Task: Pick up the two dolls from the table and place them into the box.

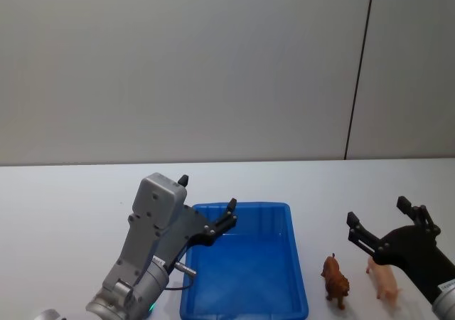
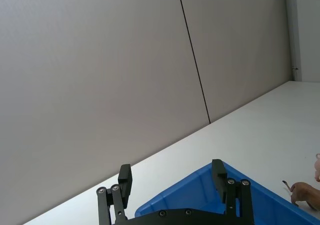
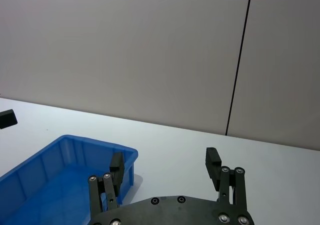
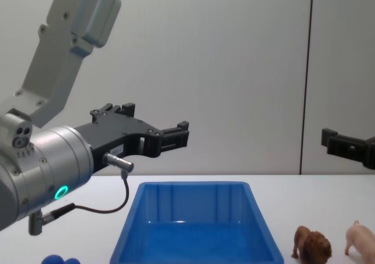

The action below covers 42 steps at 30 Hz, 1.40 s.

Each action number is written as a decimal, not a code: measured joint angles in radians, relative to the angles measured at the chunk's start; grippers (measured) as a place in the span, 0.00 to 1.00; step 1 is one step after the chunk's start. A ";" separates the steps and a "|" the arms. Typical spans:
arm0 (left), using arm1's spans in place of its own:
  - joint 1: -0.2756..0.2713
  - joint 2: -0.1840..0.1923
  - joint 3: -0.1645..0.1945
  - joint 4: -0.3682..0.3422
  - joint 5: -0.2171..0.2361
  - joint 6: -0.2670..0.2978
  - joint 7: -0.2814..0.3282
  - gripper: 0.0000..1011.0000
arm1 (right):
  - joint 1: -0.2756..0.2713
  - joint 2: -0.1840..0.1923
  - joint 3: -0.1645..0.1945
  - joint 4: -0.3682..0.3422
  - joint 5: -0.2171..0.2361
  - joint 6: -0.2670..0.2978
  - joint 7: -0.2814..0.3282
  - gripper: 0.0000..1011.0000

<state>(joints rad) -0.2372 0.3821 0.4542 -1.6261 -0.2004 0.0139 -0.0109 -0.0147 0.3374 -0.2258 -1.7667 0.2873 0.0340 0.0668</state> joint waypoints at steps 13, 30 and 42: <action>0.000 0.000 0.000 0.000 0.000 0.000 0.000 0.99 | 0.000 0.000 0.000 0.000 0.000 0.000 0.000 0.99; 0.000 0.000 0.000 0.000 0.000 0.000 0.000 0.99 | 0.001 0.020 0.013 0.016 -0.005 0.017 0.035 0.99; 0.000 0.000 0.000 0.000 0.000 0.000 0.000 0.99 | -0.009 0.069 0.039 0.060 -0.007 0.084 0.098 0.99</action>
<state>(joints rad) -0.2372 0.3821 0.4542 -1.6262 -0.2004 0.0139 -0.0109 -0.0235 0.4066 -0.1865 -1.7071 0.2805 0.1176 0.1647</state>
